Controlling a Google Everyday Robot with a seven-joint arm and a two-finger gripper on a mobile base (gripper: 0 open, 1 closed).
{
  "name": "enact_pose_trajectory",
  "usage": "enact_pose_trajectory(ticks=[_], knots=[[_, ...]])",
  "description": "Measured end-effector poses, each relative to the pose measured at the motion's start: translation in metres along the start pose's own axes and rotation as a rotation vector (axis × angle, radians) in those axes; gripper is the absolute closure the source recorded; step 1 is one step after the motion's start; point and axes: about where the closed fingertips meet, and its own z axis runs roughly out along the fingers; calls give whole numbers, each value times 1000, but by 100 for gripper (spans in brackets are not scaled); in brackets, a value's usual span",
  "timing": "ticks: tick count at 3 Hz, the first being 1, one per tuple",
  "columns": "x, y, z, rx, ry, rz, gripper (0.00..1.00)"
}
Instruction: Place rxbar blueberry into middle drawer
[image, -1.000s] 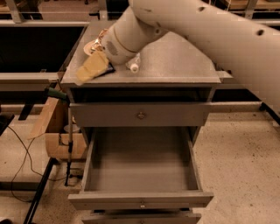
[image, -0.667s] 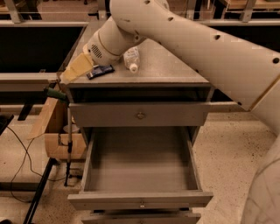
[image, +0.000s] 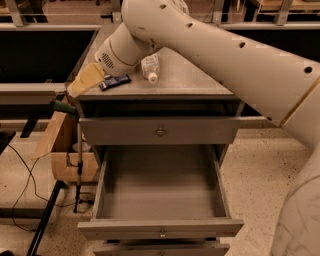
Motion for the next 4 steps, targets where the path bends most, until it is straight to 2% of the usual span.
enact_pose_trajectory(ticks=[2, 3, 4], knots=[[-9, -56, 42, 111, 11, -14, 0], [-7, -86, 56, 152, 30, -2, 0], [-7, -108, 70, 170, 54, 2, 0]])
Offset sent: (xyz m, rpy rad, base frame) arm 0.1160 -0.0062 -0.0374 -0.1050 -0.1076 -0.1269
